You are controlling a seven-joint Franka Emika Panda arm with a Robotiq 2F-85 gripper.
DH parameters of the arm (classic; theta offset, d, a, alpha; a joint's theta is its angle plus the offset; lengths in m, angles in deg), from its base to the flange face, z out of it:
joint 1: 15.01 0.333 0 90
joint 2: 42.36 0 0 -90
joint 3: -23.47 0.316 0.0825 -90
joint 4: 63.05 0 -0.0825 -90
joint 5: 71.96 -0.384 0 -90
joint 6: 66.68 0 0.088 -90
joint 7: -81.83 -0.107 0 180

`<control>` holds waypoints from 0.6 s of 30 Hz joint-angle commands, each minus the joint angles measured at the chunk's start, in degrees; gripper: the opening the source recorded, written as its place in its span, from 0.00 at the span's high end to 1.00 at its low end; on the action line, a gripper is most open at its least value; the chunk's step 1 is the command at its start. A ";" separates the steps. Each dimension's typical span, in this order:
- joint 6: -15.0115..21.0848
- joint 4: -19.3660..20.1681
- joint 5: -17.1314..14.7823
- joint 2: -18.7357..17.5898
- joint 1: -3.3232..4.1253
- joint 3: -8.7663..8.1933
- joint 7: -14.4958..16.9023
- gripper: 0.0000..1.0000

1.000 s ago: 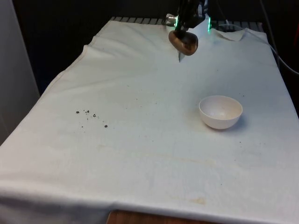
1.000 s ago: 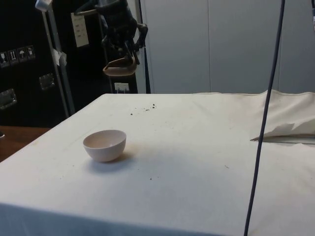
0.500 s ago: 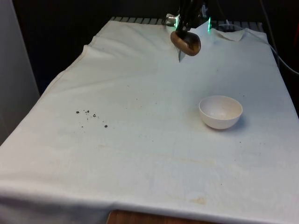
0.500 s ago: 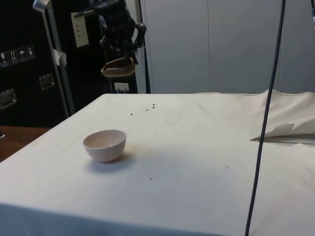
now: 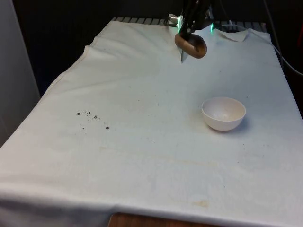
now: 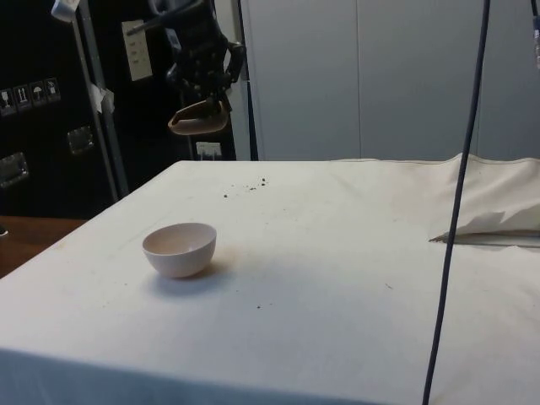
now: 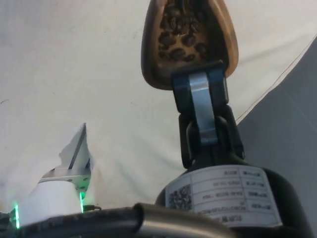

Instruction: Pour the coffee beans from the cup into the bowl.

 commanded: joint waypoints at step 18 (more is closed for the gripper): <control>1.55 -0.29 1.72 -0.63 0.00 0.74 5.21 1.00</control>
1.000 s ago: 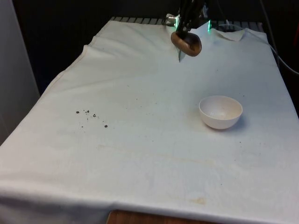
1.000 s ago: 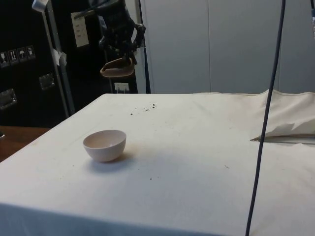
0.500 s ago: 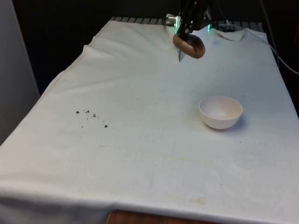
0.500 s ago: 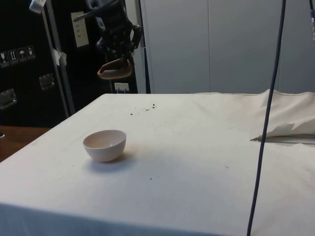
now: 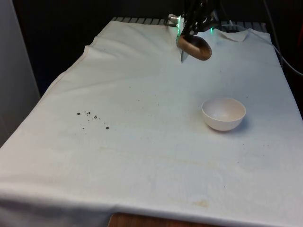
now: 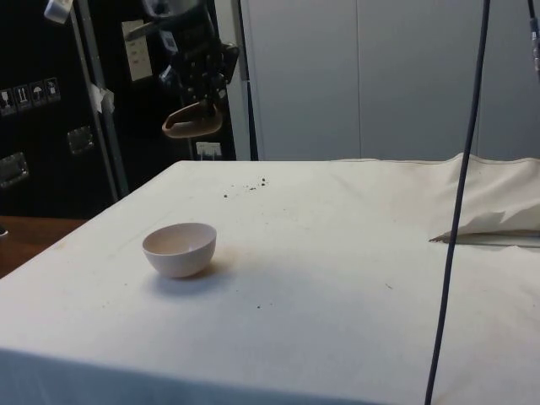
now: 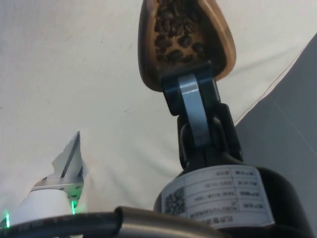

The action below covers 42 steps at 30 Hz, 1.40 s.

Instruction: Pour the coffee beans from the cup into the bowl.

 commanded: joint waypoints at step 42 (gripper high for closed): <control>5.96 0.86 5.56 -2.98 0.00 0.97 11.00 1.00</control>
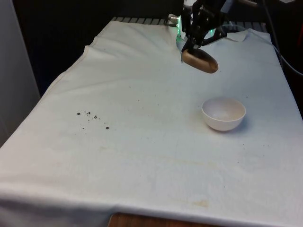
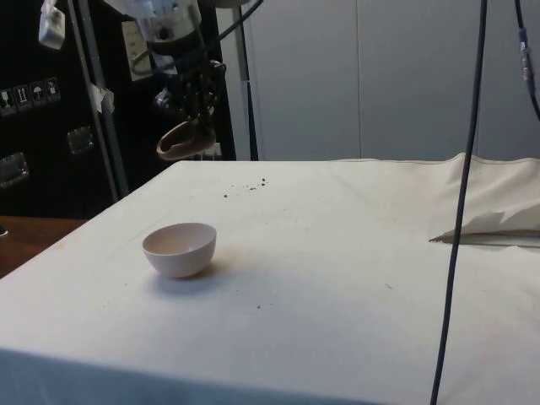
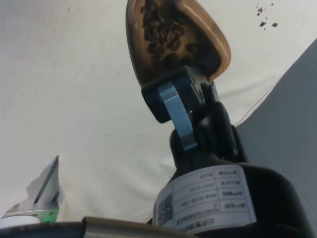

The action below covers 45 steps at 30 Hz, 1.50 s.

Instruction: Pour the coffee beans from the cup into the bowl.

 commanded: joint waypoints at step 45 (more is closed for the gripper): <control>0.86 1.49 14.04 0.34 0.00 1.32 8.65 1.00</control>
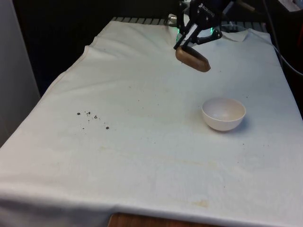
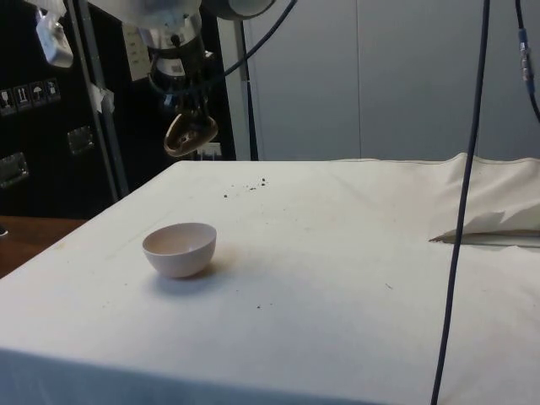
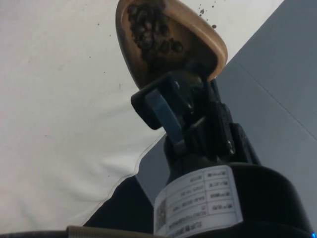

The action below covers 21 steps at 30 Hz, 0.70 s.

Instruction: Pour the coffee beans from the cup into the bowl.

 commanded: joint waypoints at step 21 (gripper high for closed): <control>-0.80 -3.27 4.35 -3.15 0.34 1.83 1.43 1.00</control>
